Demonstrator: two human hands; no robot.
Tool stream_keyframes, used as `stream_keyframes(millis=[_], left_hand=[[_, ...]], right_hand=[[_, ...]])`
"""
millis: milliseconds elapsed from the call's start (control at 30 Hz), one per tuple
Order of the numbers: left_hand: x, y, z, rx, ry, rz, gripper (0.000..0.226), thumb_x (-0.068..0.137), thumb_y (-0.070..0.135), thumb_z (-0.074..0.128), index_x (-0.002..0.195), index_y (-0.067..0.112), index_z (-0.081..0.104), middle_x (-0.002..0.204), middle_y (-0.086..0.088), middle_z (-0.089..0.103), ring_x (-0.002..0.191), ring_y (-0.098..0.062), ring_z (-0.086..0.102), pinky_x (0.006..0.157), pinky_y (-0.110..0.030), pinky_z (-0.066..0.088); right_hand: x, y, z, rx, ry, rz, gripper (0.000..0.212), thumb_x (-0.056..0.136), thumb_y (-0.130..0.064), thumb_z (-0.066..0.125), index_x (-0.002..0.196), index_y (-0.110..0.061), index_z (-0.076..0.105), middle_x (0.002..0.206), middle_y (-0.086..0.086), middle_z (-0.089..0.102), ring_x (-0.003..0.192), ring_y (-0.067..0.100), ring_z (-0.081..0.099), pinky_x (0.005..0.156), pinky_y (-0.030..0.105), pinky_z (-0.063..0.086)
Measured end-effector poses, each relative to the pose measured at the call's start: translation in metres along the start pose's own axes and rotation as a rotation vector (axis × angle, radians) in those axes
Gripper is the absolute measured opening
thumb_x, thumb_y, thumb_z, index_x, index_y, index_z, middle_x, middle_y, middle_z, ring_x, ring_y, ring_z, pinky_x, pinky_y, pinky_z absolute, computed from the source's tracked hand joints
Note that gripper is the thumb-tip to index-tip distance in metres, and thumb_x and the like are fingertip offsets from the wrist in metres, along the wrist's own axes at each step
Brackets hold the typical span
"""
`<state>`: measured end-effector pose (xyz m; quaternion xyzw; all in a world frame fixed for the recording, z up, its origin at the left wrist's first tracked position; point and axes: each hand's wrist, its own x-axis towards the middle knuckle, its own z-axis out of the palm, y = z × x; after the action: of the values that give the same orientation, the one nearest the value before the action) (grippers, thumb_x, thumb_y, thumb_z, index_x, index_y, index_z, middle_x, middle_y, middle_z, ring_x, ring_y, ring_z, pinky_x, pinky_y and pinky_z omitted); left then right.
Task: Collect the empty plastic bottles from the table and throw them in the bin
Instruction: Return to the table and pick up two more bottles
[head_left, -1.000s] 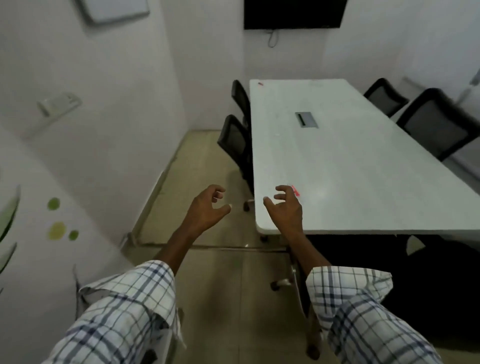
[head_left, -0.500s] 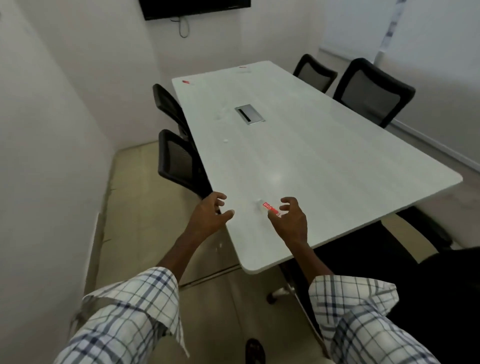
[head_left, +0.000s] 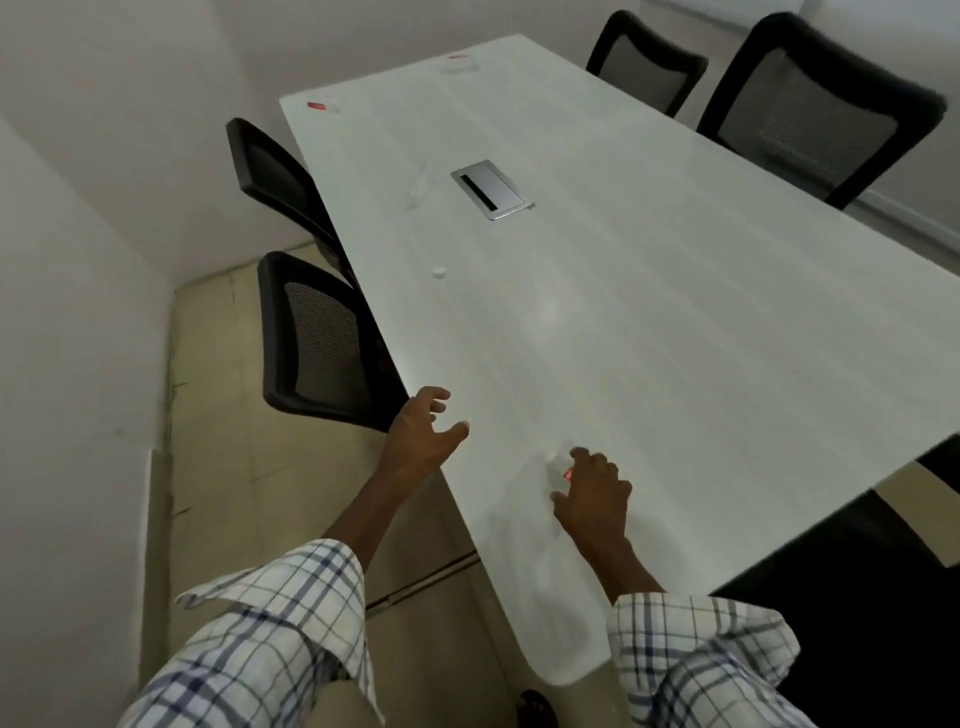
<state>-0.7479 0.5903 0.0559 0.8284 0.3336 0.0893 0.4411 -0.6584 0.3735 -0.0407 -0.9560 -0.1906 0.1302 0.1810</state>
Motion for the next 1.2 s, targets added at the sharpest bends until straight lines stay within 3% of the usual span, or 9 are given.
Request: stream_keyframes(millis=[100, 267, 467, 700, 967, 1200], left_hand=[[0.045, -0.007, -0.02, 0.004, -0.021, -0.014, 0.046, 0.082, 0.029, 0.073, 0.123, 0.022, 0.054, 0.118, -0.001, 0.059, 0.11, -0.018, 0.056, 0.084, -0.027, 0.046], [0.11, -0.008, -0.064, 0.038, -0.013, 0.015, 0.048, 0.083, 0.031, 0.072, 0.126, 0.021, 0.053, 0.12, 0.0, 0.059, 0.109, -0.015, 0.055, 0.084, -0.027, 0.045], [0.191, -0.02, -0.139, 0.075, -0.035, 0.075, 0.048, 0.082, 0.03, 0.072, 0.125, 0.021, 0.053, 0.119, -0.001, 0.059, 0.106, -0.015, 0.055, 0.086, -0.03, 0.048], [0.304, -0.037, -0.241, 0.151, -0.119, 0.163, 0.046, 0.084, 0.029, 0.07, 0.125, 0.019, 0.052, 0.114, -0.003, 0.061, 0.102, -0.015, 0.057, 0.086, -0.031, 0.049], [0.413, -0.041, -0.259, 0.198, -0.229, 0.238, 0.043, 0.081, 0.032, 0.071, 0.12, 0.023, 0.055, 0.113, 0.001, 0.06, 0.102, -0.018, 0.059, 0.087, -0.034, 0.052], [0.532, -0.035, -0.243, 0.267, -0.307, 0.31, 0.041, 0.08, 0.028, 0.073, 0.117, 0.02, 0.058, 0.111, -0.003, 0.063, 0.094, -0.017, 0.057, 0.084, -0.03, 0.047]], right_hand=[[0.027, -0.018, 0.008, 0.063, -0.008, 0.037, 0.052, 0.088, -0.032, 0.069, 0.134, -0.016, 0.053, 0.123, 0.008, 0.058, 0.114, 0.028, 0.057, 0.091, 0.042, 0.044], [0.081, -0.086, -0.007, 0.352, 0.094, 0.02, 0.052, 0.085, -0.028, 0.076, 0.131, -0.011, 0.059, 0.116, 0.012, 0.062, 0.108, 0.031, 0.061, 0.091, 0.044, 0.051], [0.15, -0.202, -0.023, 0.466, 0.206, -0.027, 0.046, 0.093, -0.037, 0.066, 0.133, -0.017, 0.058, 0.117, 0.009, 0.06, 0.1, 0.024, 0.063, 0.079, 0.027, 0.044], [0.221, -0.314, -0.019, 0.584, 0.335, 0.1, 0.041, 0.093, -0.044, 0.062, 0.129, -0.026, 0.056, 0.114, 0.004, 0.065, 0.102, 0.024, 0.065, 0.083, 0.032, 0.048], [0.287, -0.357, -0.003, 0.609, 0.41, 0.29, 0.034, 0.09, -0.041, 0.06, 0.117, -0.024, 0.049, 0.106, 0.004, 0.07, 0.093, 0.03, 0.065, 0.076, 0.036, 0.046], [0.363, -0.356, 0.032, 0.578, 0.483, 0.472, 0.039, 0.089, -0.039, 0.062, 0.121, -0.02, 0.049, 0.111, 0.004, 0.068, 0.099, 0.03, 0.065, 0.076, 0.032, 0.042]])
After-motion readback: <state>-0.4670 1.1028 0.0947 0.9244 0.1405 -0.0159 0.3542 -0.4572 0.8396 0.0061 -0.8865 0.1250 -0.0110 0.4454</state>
